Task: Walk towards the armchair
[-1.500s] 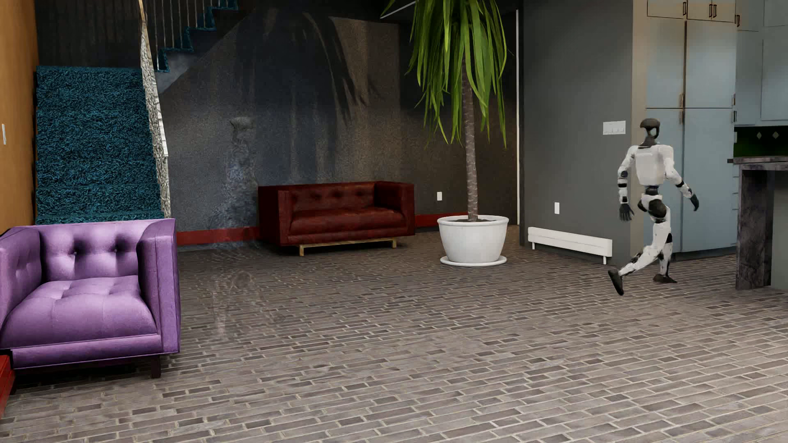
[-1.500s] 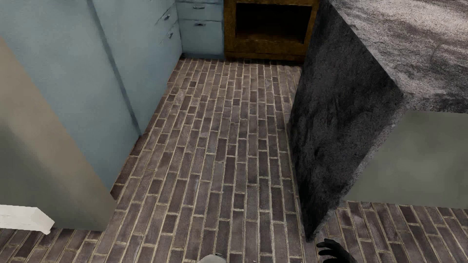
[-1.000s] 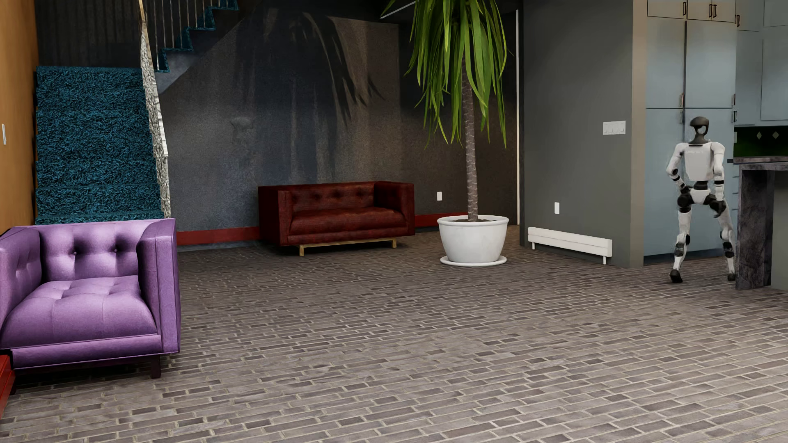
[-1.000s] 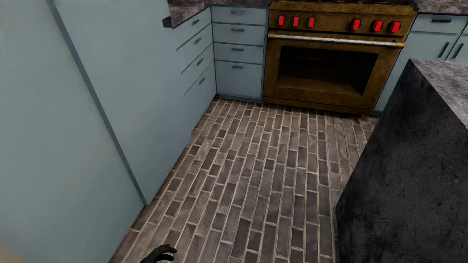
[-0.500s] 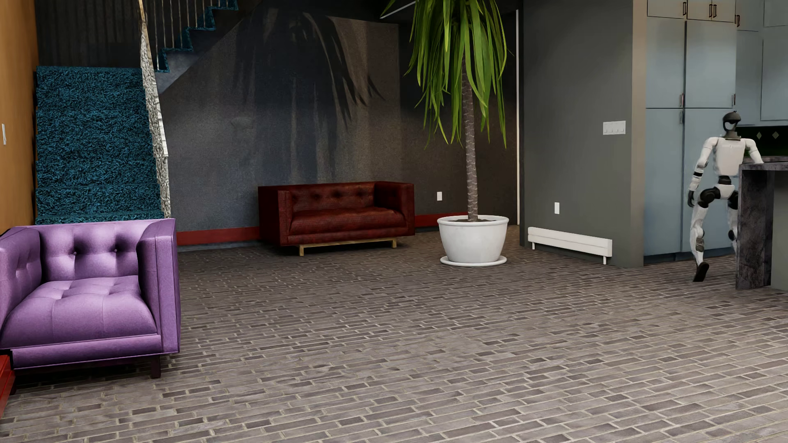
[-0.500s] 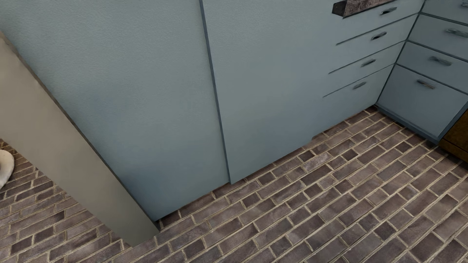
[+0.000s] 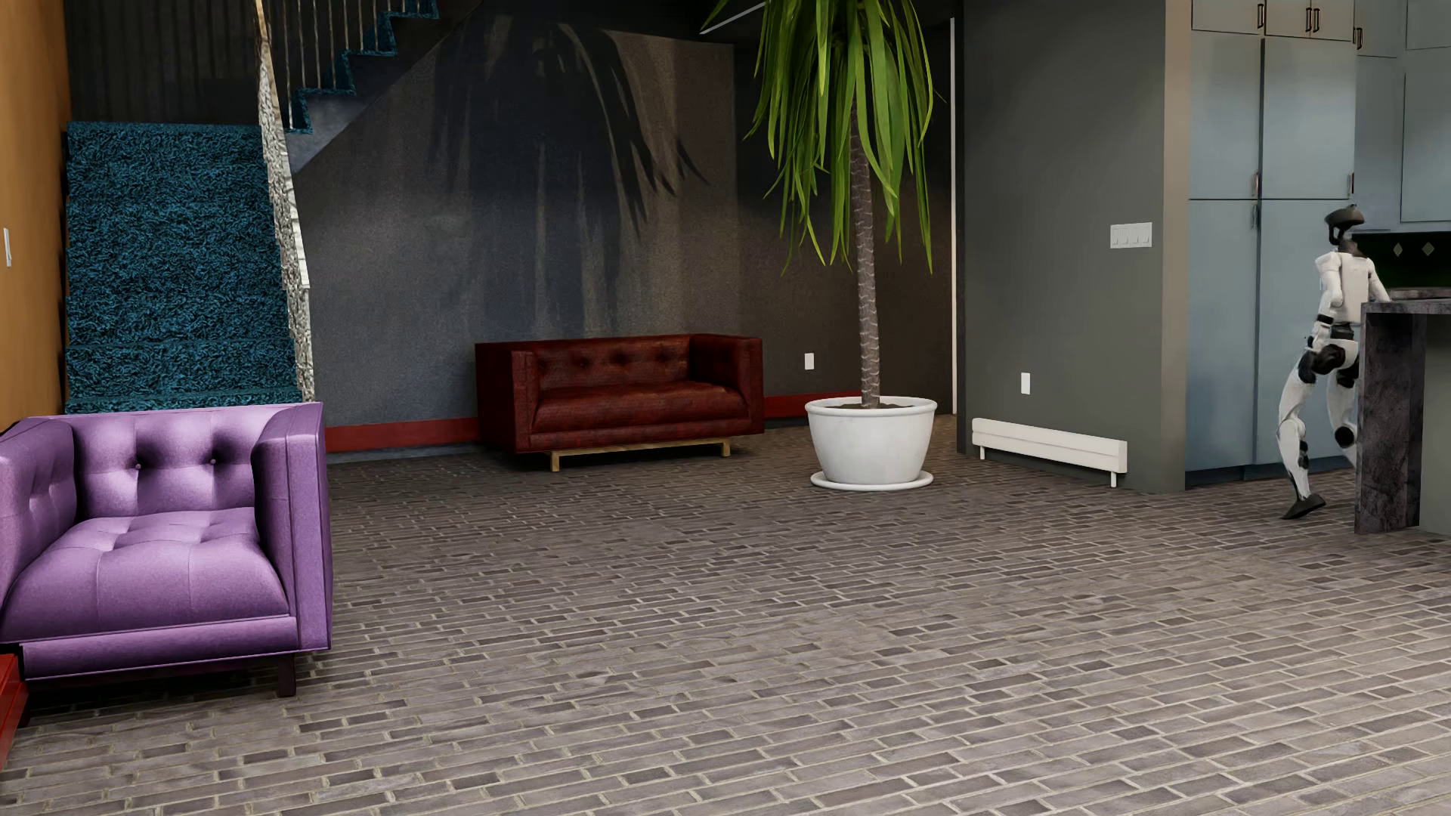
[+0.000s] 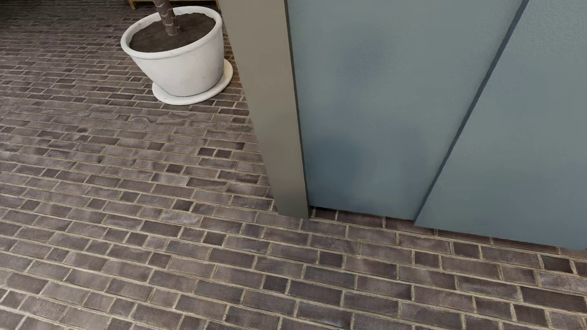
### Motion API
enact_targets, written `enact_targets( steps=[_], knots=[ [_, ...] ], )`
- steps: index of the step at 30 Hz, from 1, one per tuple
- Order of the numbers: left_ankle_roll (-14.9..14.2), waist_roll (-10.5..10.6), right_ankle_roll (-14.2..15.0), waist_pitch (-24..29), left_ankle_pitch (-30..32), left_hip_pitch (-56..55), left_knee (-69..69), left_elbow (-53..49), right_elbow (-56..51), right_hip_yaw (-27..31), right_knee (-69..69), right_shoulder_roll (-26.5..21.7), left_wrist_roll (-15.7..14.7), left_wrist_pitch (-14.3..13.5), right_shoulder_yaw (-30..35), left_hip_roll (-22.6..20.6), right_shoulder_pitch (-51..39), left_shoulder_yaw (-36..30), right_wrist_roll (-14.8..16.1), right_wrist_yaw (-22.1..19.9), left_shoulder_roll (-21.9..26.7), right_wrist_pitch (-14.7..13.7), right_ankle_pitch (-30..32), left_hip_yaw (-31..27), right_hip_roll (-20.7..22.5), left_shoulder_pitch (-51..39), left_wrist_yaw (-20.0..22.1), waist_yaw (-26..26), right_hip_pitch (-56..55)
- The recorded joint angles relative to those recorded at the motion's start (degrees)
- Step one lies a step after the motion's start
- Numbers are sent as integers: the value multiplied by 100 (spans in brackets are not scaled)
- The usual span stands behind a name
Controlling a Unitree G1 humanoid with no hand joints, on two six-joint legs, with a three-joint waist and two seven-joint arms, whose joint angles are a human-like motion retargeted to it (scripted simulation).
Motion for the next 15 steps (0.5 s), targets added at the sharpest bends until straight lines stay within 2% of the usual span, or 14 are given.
enact_targets(
  steps=[3, 6, 7, 9, 10, 11, 12, 13, 15],
  knots=[
    [0, 68, 0, 82, -498, -282, -51, 93, -594, 0, 83, -86, 0, 0, 165, 13, -241, -341, 0, 0, -118, 0, -53, 0, -65, 213, 0, -4, -81],
    [0, 7, 0, 98, -1031, -547, 67, 222, -1170, 0, 185, -60, 0, 0, 316, 153, -258, -729, 0, 0, -217, 0, -156, 0, -169, 327, 0, 48, -43],
    [0, -27, 0, 98, -922, -666, 219, 252, -1286, 0, 115, -7, 0, 0, 315, 236, -190, -765, 0, 0, -253, 0, -124, 0, -171, 366, 0, 80, 141],
    [0, -44, 0, 77, -23, -991, 618, 282, -1393, 0, -217, 73, 0, 0, 279, 381, -41, -645, 0, 0, -354, 0, 38, 0, -52, 453, 0, 208, 647],
    [0, -97, 0, 42, 199, -1069, 878, 208, -1356, 0, -328, 112, 0, 0, 320, 446, 31, -850, 0, 0, -351, 0, 128, 0, -29, 492, 0, 386, 879],
    [0, -101, 0, 20, 450, -1145, 990, 258, -1305, 0, -423, 139, 0, 0, 269, 423, 144, -708, 0, 0, -364, 0, 210, 0, 3, 537, 0, 526, 1152],
    [0, -81, 0, -25, 508, -1199, 1086, 277, -1167, 0, -398, 135, 0, 0, 330, 375, 207, -645, 0, 0, -381, 0, 311, 0, 10, 568, 0, 687, 1270],
    [0, -129, 0, -42, 530, -1397, 1347, 283, -1006, 0, -142, 144, 0, 0, 321, 205, 234, -673, 0, 0, -406, 0, 440, 0, -167, 554, 0, 782, 1253],
    [0, -160, 0, 3, -65, -1246, 1585, 410, -471, 0, 799, 249, 0, 0, 242, -197, 333, -709, 0, 0, -382, 0, 780, 0, -462, 348, 0, 700, 1001]
  ],
)
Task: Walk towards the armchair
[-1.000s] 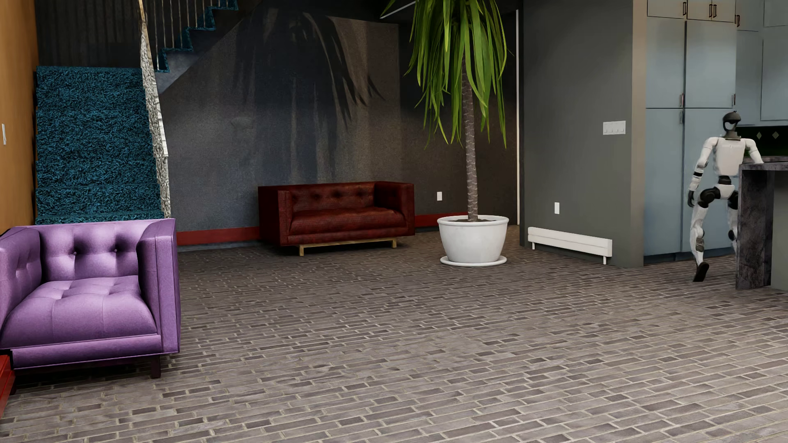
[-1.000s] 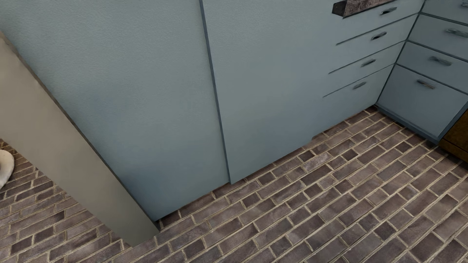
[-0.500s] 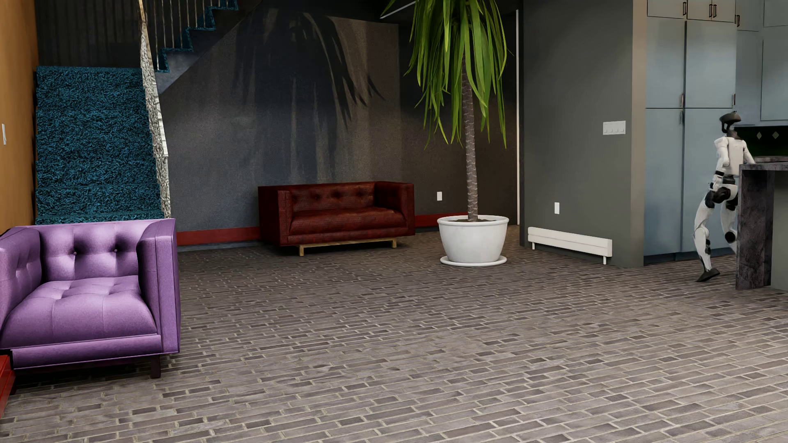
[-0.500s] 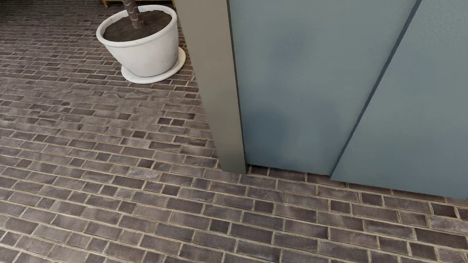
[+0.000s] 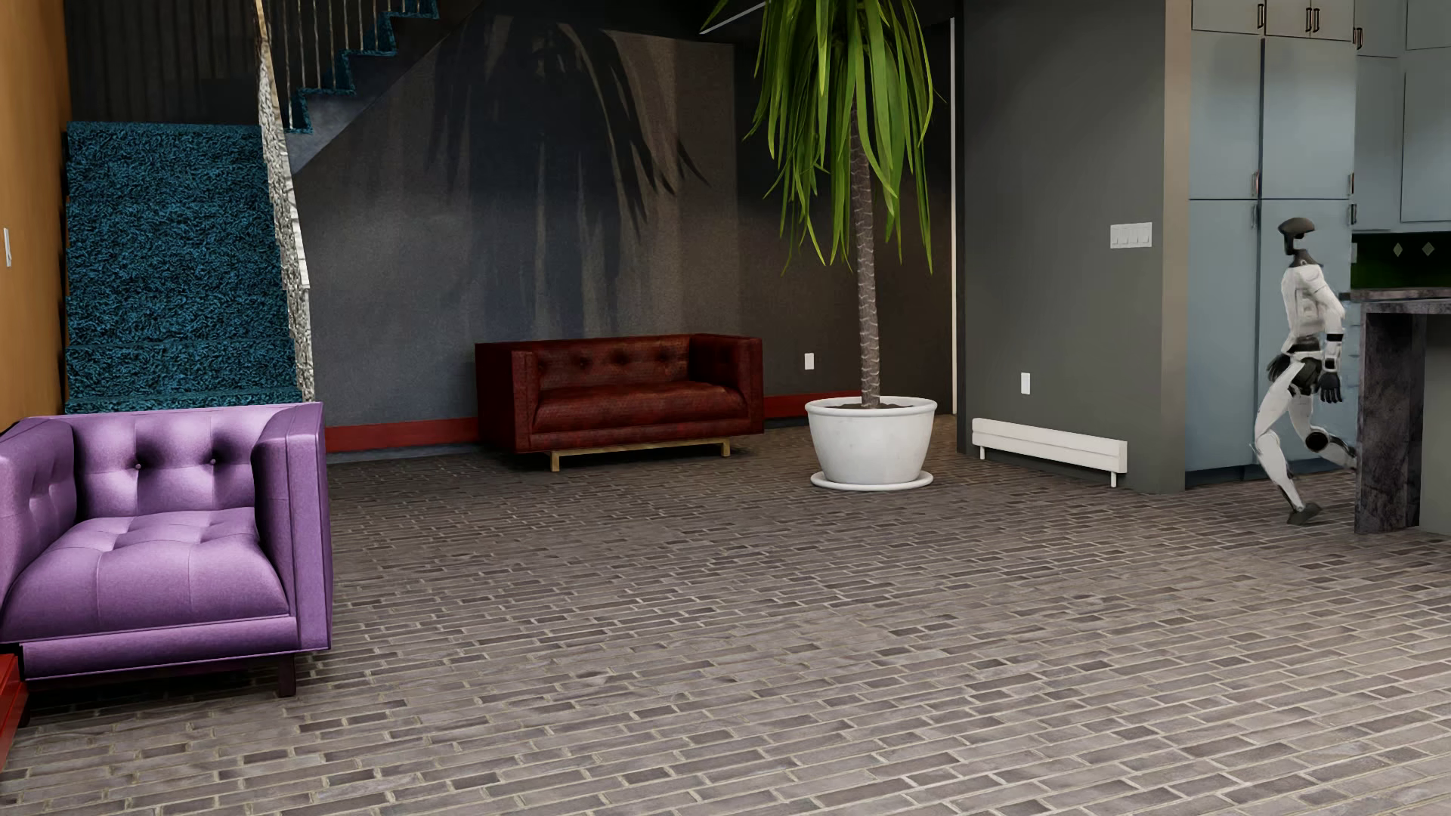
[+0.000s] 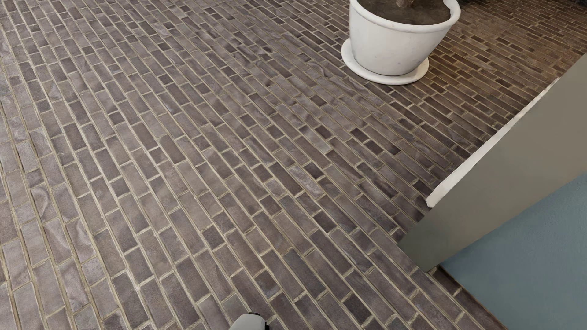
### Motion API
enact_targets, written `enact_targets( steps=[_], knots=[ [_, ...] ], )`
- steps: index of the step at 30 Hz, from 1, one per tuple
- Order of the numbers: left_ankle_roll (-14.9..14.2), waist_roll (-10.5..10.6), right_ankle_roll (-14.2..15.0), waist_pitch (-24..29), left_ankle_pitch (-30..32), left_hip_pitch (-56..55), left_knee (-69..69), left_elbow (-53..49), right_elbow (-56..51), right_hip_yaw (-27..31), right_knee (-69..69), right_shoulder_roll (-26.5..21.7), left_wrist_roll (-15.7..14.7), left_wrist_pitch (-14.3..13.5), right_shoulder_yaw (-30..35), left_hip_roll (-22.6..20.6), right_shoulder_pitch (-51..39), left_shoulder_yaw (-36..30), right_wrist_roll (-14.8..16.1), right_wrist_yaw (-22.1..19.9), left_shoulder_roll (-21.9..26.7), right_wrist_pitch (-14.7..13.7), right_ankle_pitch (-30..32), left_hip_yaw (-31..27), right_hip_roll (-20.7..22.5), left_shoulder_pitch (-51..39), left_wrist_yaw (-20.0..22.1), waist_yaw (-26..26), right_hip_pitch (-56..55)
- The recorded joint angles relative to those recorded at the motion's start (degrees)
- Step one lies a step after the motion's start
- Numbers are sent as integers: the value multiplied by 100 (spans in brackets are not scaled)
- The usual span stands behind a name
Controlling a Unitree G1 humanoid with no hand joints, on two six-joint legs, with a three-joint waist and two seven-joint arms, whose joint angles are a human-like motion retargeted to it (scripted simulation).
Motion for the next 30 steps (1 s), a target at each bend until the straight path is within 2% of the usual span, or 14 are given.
enact_targets(
  steps=[5, 7, 11, 14, 16, 17, 18, 21, 23, 25, 26, 28, 29, 30],
  knots=[
    [0, -22, 0, 91, -2018, 1622, -1336, -548, 1056, 0, 2091, 131, 0, 0, 438, -1146, 516, 681, 0, 0, 307, 0, -454, 0, 974, -896, 0, -1326, -2068],
    [0, 5, 0, 113, -2891, 2894, -2377, -1124, 1184, 0, 1405, 95, 0, 0, 746, -1372, 773, 866, 0, 0, 463, 0, -424, 0, 1406, -1176, 0, -1817, -2995],
    [0, 172, 0, 76, -4052, 4712, -3096, -2096, 1694, 0, -683, -53, 0, 0, 1018, -1111, 901, 915, 0, 0, 731, 0, 148, 0, 1329, -1829, 0, -2845, -4472],
    [0, 254, 0, 0, -3555, 5441, -3089, -2068, 1991, 0, -1297, -211, 0, 0, 1068, -641, 802, 437, 0, 0, 826, 0, -188, 0, 1179, -2119, 0, -3464, -4806],
    [0, 519, 0, -81, -1936, 5322, -2120, -1537, 2232, 0, -228, -257, 0, 0, 1079, -305, 689, 57, 0, 0, 611, 0, -64, 0, 1327, -1951, 0, -3625, -4964],
    [0, 628, 0, -18, -939, 4998, -1190, -1138, 2433, 0, 529, -220, 0, 0, 1258, -118, 527, -220, 0, 0, 481, 0, -241, 0, 1421, -1871, 0, -3499, -4897],
    [0, 506, 0, 291, 11, 4724, 45, -1149, 2368, 0, 803, -68, 0, 0, 1069, -107, 371, -421, 0, 0, 591, 0, -612, 0, 1703, -1660, 0, -3199, -4296],
    [0, 283, 0, 239, -737, 2763, 2547, -611, 1541, 0, 87, 172, 0, 0, 937, -277, 2, -870, 0, 0, 395, 0, -914, 0, 2065, -1057, 0, -1860, -2594],
    [0, 102, 0, 186, -506, 1530, 1653, -289, 503, 0, -962, 224, 0, 0, 528, -541, -119, -529, 0, 0, 205, 0, -705, 0, 2013, -405, 0, -1033, -1113],
    [0, 43, 0, 196, 211, 740, -641, -195, -301, 0, -1697, 99, 0, 0, 265, -666, -540, -1243, 0, 0, 406, 0, -596, 0, 1851, -59, 0, -300, 86],
    [0, 23, 0, 181, -294, 504, -1751, -174, -656, 0, -1993, -3, 0, 0, 82, -654, -777, -1317, 0, 0, 461, 0, -742, 0, 1775, 131, 0, 30, 611],
    [0, -61, 0, 93, -3115, -34, -2570, -208, -1095, 0, -2179, -189, 0, 0, -99, -565, -1286, -1480, 0, 0, 620, 0, -1116, 0, 1584, 443, 0, 508, 1423],
    [0, -86, 0, 95, -3436, -240, -2479, -54, -1179, 0, -2149, -225, 0, 0, -439, -435, -1390, -1476, 0, 0, 626, 0, -1065, 0, 1386, 526, 0, 878, 1706],
    [0, -103, 0, 138, -2593, -425, -2464, 100, -1125, 0, -1924, -256, 0, 0, -515, -388, -1428, -1484, 0, 0, 605, 0, -636, 0, 1116, 575, 0, 1193, 1887]
  ],
)
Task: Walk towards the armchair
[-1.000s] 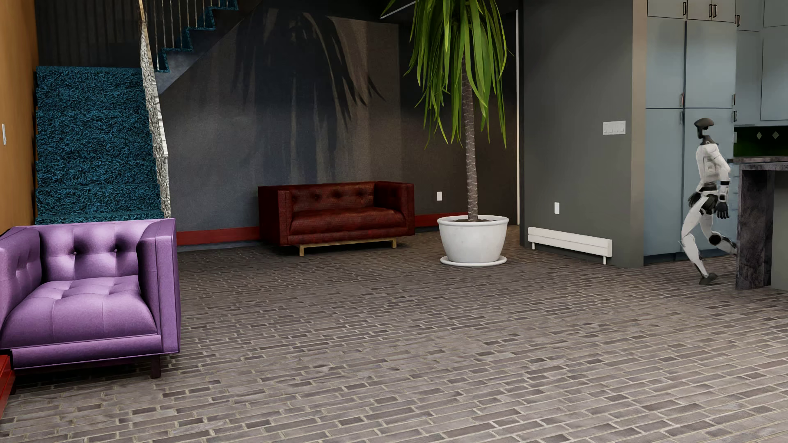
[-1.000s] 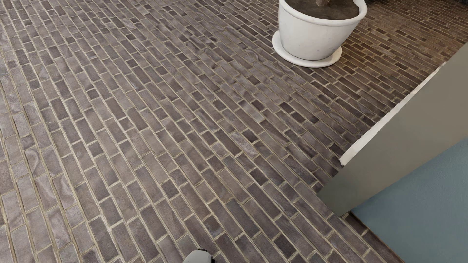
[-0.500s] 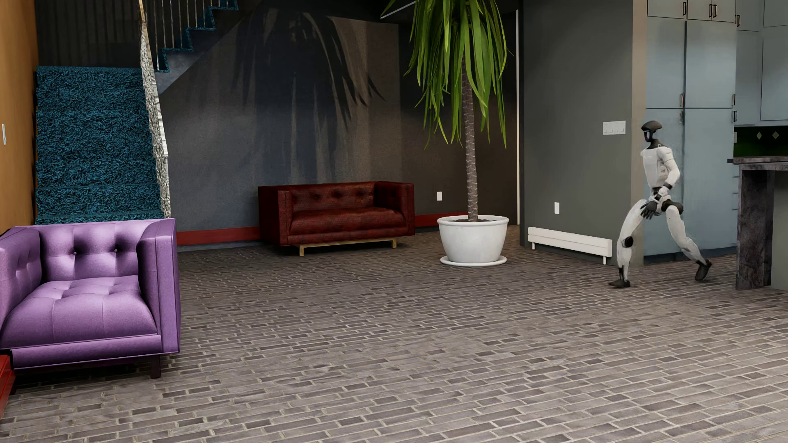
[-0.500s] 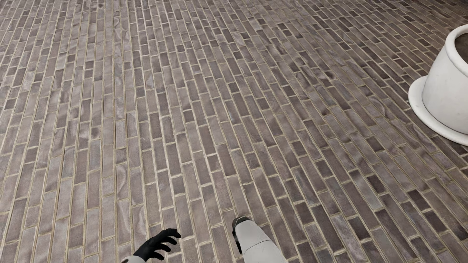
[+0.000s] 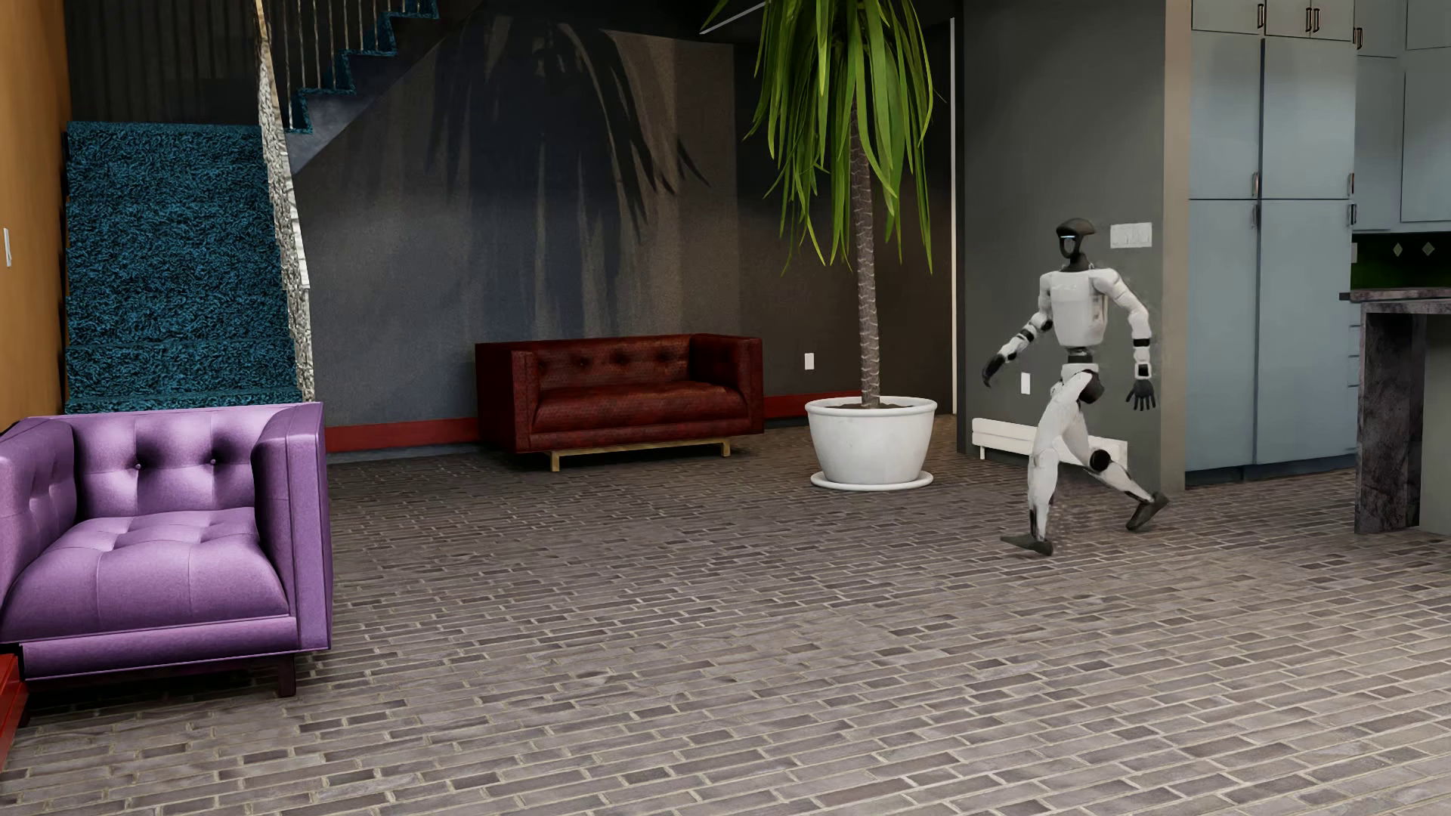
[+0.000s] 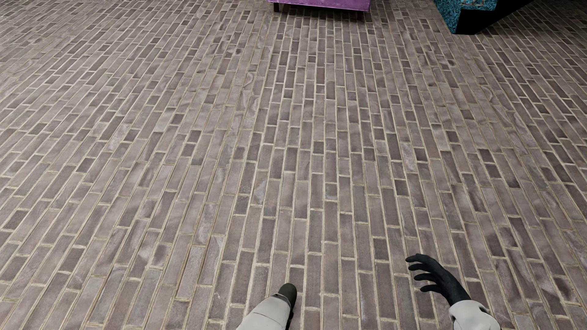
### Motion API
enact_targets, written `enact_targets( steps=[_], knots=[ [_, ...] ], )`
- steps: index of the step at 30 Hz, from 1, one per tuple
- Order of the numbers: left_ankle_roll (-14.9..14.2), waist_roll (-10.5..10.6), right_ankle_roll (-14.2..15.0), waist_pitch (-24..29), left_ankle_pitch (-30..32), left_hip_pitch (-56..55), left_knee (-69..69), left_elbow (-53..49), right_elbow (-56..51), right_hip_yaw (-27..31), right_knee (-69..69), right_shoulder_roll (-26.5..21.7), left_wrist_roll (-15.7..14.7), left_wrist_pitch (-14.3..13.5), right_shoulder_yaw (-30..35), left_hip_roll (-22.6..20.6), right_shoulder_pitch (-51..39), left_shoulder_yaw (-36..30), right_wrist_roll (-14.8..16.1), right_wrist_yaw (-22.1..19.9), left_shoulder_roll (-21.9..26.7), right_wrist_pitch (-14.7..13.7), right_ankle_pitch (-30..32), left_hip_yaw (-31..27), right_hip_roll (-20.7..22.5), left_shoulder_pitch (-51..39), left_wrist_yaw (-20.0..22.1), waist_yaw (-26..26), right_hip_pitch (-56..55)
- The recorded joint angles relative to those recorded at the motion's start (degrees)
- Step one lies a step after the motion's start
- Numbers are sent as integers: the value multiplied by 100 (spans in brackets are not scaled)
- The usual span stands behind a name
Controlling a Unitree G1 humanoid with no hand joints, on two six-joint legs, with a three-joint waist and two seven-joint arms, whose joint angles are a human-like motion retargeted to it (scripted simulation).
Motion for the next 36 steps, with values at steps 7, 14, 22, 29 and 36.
enact_targets(
  steps=[7, 14, 22, 29, 36],
  knots=[
    [0, -116, 0, 41, 1472, 2367, 624, -269, 2283, 0, 4862, 537, 0, 0, 1371, -1117, 1139, 673, 0, 0, -246, 0, 729, 0, 27, -972, 0, -2024, -2938],
    [0, 297, 0, -381, -749, 5292, -417, -2918, 3435, 0, -2215, 362, 0, 0, 1450, -278, 2763, 2731, 0, 0, 215, 0, 1695, 0, -41, -2493, 0, -4104, -5199],
    [0, 321, 0, -128, 1879, 3099, 5060, -974, 2858, 0, 1293, 552, 0, 0, 1279, 69, 1996, 1515, 0, 0, -327, 0, 333, 0, 1022, -1703, 0, -3053, -3413],
    [0, 13, 0, -208, -872, 968, -53, 403, -451, 0, 74, 341, 0, 0, 197, 59, 504, -14, 0, 0, -274, 0, -15, 0, 536, -149, 0, -908, -640],
    [0, -440, 0, -48, 2136, 1680, 1007, 721, 1630, 0, 4740, 629, 0, 0, 884, -1209, 830, 94, 0, 0, -318, 0, 1812, 0, -330, -519, 0, -1150, -2005]
  ],
)
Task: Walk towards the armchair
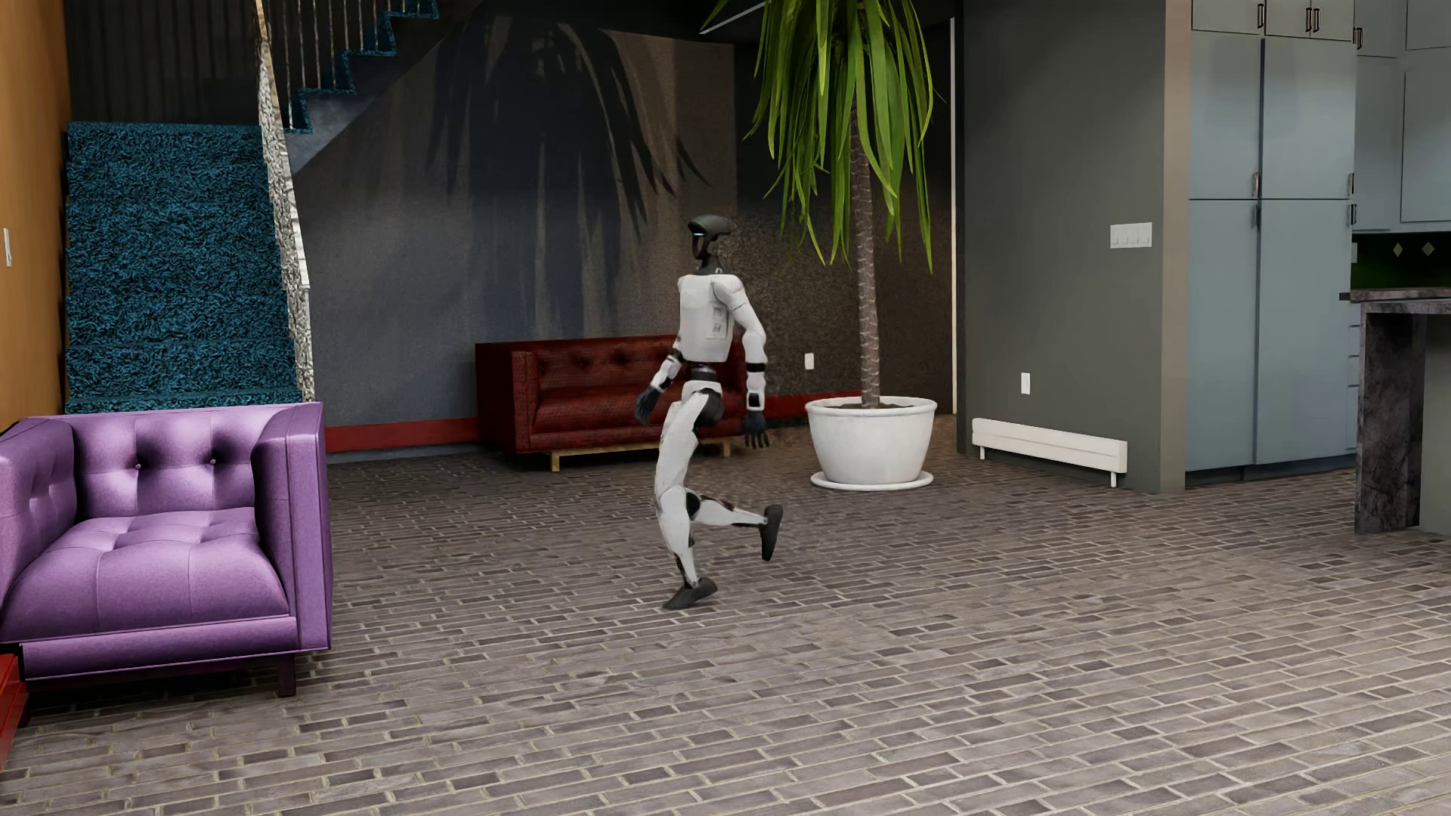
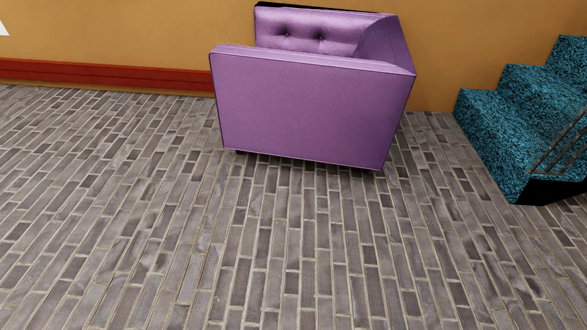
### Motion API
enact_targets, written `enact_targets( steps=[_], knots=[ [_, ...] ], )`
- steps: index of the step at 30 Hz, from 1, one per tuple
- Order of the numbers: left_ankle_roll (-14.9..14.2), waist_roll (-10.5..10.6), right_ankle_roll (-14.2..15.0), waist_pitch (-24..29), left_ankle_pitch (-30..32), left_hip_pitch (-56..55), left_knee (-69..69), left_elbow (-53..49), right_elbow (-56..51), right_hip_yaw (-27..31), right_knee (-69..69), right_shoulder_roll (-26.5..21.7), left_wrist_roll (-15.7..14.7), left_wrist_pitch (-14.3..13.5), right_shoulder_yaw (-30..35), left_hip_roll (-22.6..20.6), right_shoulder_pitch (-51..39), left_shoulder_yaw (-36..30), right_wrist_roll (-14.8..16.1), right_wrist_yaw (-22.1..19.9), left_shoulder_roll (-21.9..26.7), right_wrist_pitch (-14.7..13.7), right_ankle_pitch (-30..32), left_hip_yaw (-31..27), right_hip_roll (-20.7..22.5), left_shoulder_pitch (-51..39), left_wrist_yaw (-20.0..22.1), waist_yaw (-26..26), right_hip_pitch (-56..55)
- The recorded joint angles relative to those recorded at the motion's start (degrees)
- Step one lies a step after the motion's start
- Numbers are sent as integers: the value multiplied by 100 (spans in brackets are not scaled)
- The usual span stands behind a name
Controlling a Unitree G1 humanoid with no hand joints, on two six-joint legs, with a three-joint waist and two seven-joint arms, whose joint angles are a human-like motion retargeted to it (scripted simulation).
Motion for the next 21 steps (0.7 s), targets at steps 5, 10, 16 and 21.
enact_targets(
  steps=[5, 10, 16, 21],
  knots=[
    [0, 572, 0, -50, -1919, 2533, -1204, -1815, 1420, 0, -2417, -122, 0, 0, 885, 494, 961, 1011, 0, 0, 122, 0, -1255, 0, 482, -1431, 0, -1997, -1799],
    [0, 643, 0, -343, -2894, 3464, -1108, -3204, 1670, 0, -4892, -128, 0, 0, 904, 869, 1635, 2312, 0, 0, 256, 0, -588, 0, 351, -2411, 0, -2461, -2856],
    [0, 955, 0, -328, -42, 2144, 4000, -660, 1325, 0, -3492, -28, 0, 0, 126, 1335, 1287, 1402, 0, 0, -283, 0, -621, 0, 1237, -1749, 0, -2647, -1565],
    [0, 635, 0, -219, 997, 475, 1045, 447, -709, 0, -4723, 56, 0, 0, -311, 1392, 397, 348, 0, 0, -242, 0, -443, 0, 1164, -708, 0, -1319, 383]
  ],
)
